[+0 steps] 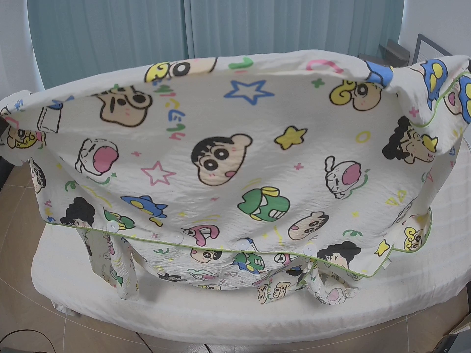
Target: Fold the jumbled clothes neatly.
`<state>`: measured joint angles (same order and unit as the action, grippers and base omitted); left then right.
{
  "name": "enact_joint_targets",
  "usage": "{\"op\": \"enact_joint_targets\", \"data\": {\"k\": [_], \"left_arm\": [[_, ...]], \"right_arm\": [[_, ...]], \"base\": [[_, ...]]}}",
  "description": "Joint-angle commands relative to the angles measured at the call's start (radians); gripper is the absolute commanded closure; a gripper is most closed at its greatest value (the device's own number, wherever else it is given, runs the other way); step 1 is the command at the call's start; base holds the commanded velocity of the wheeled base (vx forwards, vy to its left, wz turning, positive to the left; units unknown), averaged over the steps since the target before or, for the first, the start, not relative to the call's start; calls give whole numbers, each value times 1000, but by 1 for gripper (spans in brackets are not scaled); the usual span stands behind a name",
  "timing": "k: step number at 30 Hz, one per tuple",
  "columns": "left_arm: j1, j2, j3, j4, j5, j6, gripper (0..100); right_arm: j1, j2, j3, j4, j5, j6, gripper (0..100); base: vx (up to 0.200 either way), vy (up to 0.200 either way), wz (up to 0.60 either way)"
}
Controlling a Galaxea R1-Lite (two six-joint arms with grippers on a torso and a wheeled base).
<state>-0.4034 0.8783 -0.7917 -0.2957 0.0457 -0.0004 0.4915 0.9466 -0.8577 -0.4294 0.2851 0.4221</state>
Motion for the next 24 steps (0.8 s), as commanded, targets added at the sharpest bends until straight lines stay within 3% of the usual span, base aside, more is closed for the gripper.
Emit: {"op": "enact_joint_targets", "data": {"k": [1,24], "left_arm": [[0,2,0,0,0,0,100],[0,2,0,0,-1,0,100]], "right_arm": [[-1,0,6,0,0,0,100],[-4,-3,20,-2,2,0,100]], "base": [[0,-200,0],[0,-200,0]]}}
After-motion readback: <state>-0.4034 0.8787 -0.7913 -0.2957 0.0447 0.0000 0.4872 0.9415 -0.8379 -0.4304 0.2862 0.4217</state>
